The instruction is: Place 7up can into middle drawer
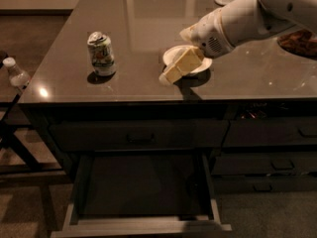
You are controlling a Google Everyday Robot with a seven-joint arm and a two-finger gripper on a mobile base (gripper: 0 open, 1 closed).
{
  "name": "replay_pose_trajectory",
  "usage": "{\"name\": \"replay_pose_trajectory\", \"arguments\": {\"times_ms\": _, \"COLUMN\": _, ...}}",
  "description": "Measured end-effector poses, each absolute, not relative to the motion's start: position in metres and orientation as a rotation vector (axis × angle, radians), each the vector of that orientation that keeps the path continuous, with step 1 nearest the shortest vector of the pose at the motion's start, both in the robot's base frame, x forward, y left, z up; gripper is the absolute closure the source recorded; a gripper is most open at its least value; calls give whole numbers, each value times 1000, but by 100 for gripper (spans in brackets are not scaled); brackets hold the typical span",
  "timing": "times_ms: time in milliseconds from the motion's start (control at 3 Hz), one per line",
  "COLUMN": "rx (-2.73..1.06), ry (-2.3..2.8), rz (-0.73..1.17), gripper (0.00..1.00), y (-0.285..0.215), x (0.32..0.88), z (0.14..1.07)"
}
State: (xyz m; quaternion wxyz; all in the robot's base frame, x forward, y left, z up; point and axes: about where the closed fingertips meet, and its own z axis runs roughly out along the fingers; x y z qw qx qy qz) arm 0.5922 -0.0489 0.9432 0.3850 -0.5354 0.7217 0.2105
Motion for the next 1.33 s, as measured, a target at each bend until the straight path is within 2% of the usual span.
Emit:
{"name": "replay_pose_trajectory", "arguments": {"times_ms": 667, "rx": -1354, "ry": 1814, "rz": 530, "gripper": 0, "y": -38, "x": 609, "z": 933}}
{"name": "replay_pose_trajectory", "arguments": {"times_ms": 1333, "rx": -1408, "ry": 1748, "rz": 562, "gripper": 0, "y": 11, "x": 680, "z": 911}}
